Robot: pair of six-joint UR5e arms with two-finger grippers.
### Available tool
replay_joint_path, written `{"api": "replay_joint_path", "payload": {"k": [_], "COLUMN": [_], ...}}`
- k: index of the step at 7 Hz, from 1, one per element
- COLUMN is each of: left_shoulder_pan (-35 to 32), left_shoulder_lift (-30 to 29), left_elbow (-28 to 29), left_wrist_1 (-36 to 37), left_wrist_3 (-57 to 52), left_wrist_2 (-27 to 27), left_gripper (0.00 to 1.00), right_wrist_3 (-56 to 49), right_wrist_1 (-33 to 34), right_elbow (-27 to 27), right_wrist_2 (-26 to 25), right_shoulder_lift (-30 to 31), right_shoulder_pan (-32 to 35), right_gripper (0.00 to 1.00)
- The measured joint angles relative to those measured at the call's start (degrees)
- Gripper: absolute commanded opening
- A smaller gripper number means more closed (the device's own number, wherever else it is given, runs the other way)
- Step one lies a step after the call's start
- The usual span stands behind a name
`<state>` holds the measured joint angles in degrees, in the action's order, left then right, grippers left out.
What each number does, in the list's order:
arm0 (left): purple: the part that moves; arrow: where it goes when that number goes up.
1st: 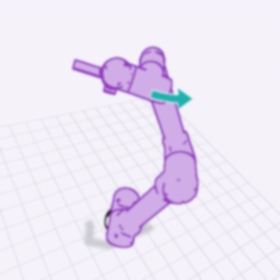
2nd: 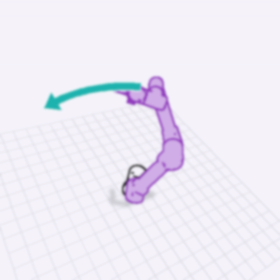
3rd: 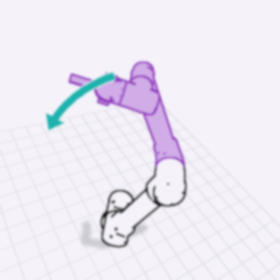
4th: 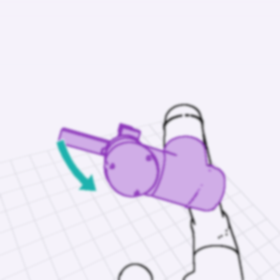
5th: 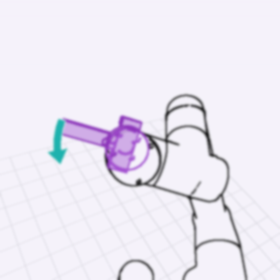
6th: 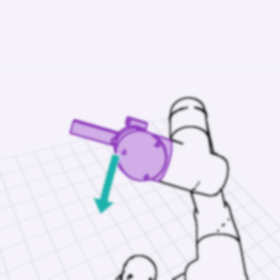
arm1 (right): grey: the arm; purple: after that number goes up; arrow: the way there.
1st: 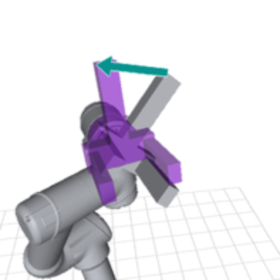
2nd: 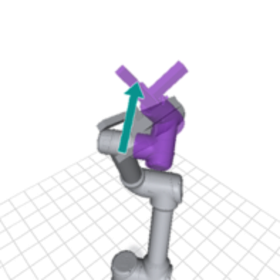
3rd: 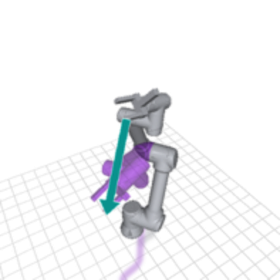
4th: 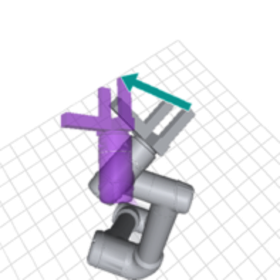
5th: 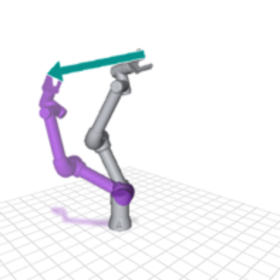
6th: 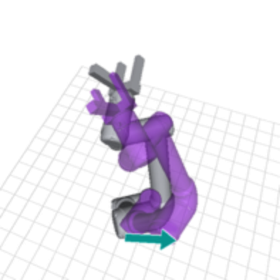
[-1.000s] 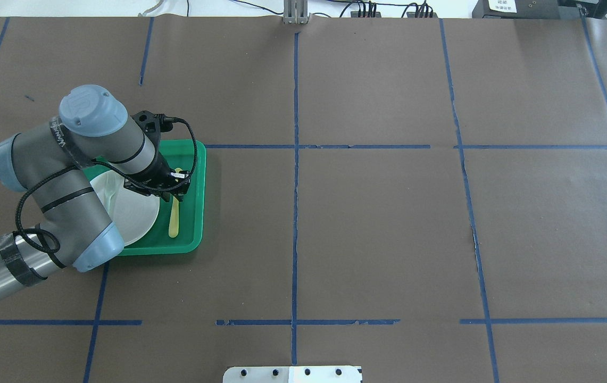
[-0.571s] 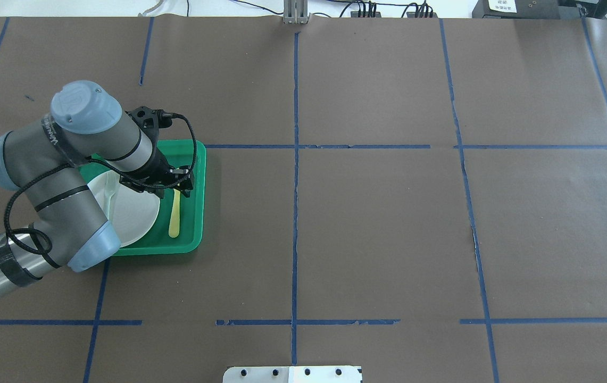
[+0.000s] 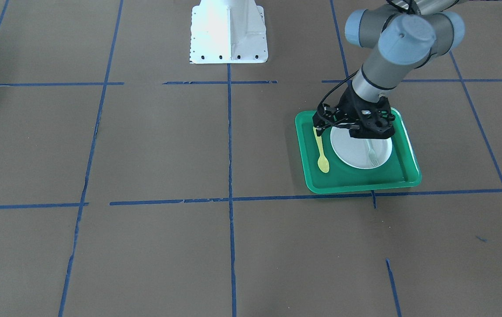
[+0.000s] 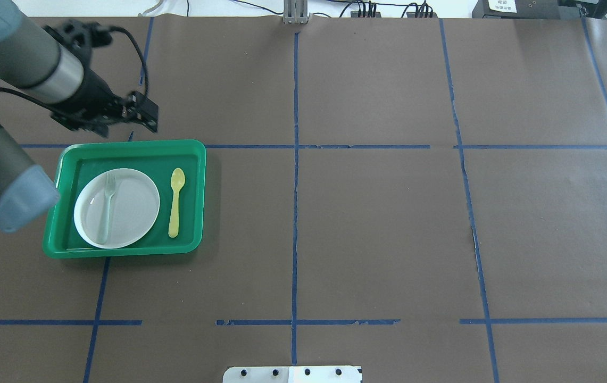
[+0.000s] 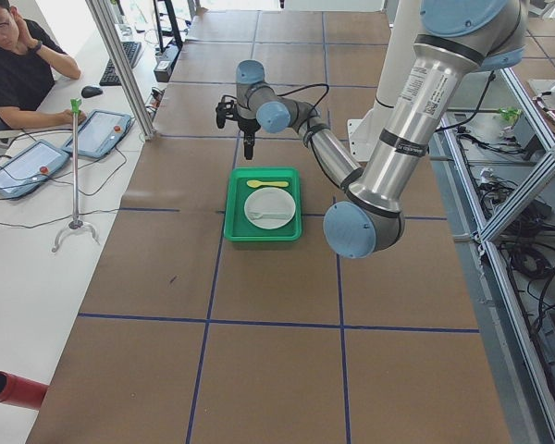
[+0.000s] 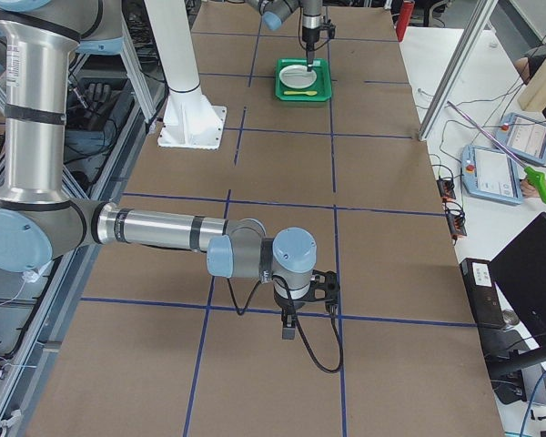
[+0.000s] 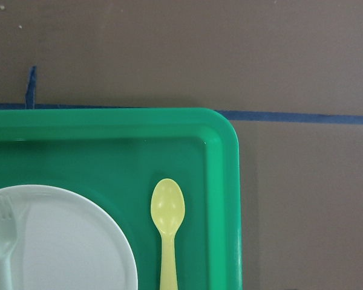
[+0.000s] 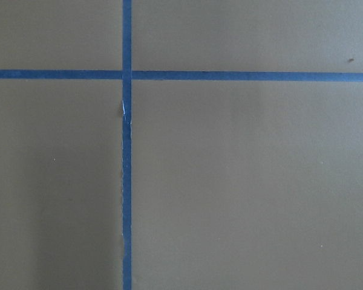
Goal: Place spoon
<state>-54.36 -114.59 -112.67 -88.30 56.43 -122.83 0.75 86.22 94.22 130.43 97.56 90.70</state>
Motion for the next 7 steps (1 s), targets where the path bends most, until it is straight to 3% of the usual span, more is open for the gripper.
{"api": "replay_joint_path", "payload": {"k": [2, 4, 7], "left_shoulder_pan": [-7.00, -12.83, -23.31], "left_shoulder_lift": [1.23, 6.27, 19.14], "left_elbow": [-4.73, -0.57, 11.66], "left_wrist_1": [7.52, 7.97, -6.35], "left_wrist_3": [-12.16, -30.44, -48.35], "left_wrist_2": [-0.18, -0.67, -4.19], "left_gripper": [1.00, 1.00, 1.00], "right_wrist_3": [0.03, 0.04, 0.00], "right_wrist_1": [0.00, 0.00, -0.04], "right_elbow": [0.00, 0.00, 0.00], "right_wrist_2": [0.00, 0.00, 0.00], "right_shoulder_lift": [0.00, 0.00, 0.00], "right_shoulder_pan": [0.00, 0.00, 0.00], "right_gripper": [1.00, 1.00, 1.00]}}
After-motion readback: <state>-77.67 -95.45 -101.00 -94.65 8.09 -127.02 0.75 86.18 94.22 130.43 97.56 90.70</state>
